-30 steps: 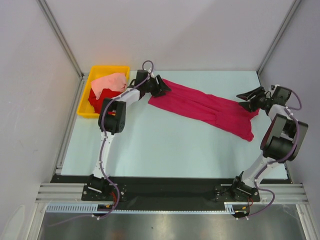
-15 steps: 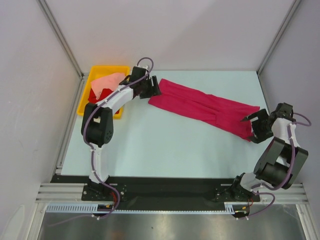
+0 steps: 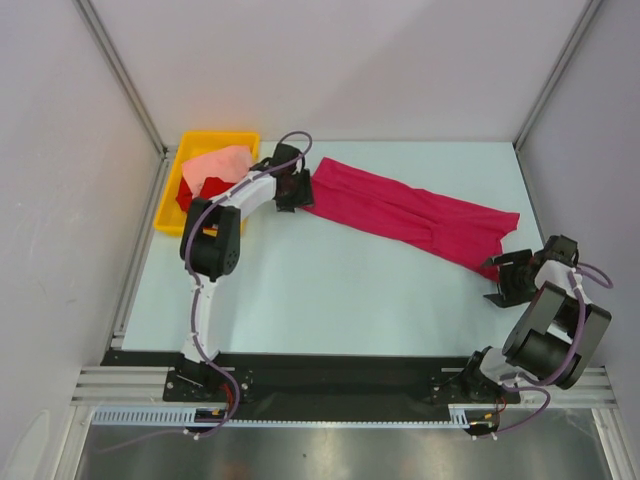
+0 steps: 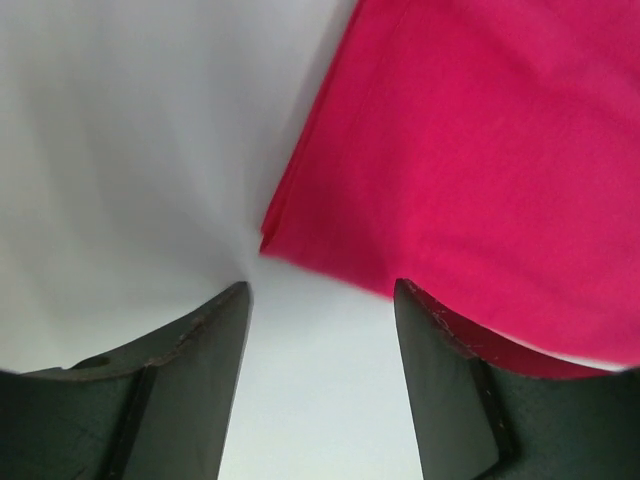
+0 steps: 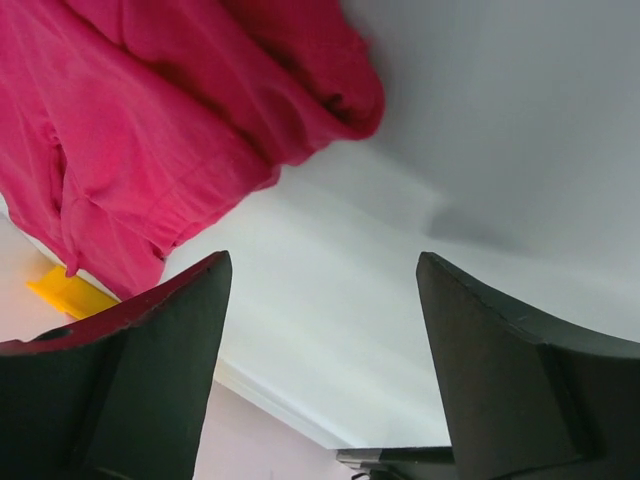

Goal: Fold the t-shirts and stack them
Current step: Fold the tshirt

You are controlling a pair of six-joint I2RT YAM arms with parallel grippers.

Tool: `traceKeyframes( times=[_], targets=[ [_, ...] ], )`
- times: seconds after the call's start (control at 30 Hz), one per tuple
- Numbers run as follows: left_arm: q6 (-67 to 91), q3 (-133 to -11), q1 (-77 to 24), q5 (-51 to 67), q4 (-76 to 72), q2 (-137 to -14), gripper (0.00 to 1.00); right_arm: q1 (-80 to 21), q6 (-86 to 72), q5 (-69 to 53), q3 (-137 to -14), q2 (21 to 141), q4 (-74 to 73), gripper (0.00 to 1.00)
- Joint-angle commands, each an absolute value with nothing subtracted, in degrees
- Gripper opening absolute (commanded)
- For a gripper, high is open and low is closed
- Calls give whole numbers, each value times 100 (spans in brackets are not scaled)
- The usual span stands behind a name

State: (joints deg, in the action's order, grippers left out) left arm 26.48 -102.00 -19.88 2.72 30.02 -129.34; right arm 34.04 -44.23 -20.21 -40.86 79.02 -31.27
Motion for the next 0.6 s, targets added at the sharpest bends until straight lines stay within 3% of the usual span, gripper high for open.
traceKeyframes(
  times=[0.0,0.23,0.57],
  targets=[
    [2637,-10853,-1978,115,3182,-13244,66,3428,-4474,-2162,-3999,7963,-2523,81],
    [2794,-11189,-1925,18,3419,-13597,65,3489,-4412,-2153,-3964,8165,-2435,90],
    [2892,-10759,-1872,-211,3691,-13430,64,3595,-4693,-2153,-3955,8367,-2241,76]
  ],
)
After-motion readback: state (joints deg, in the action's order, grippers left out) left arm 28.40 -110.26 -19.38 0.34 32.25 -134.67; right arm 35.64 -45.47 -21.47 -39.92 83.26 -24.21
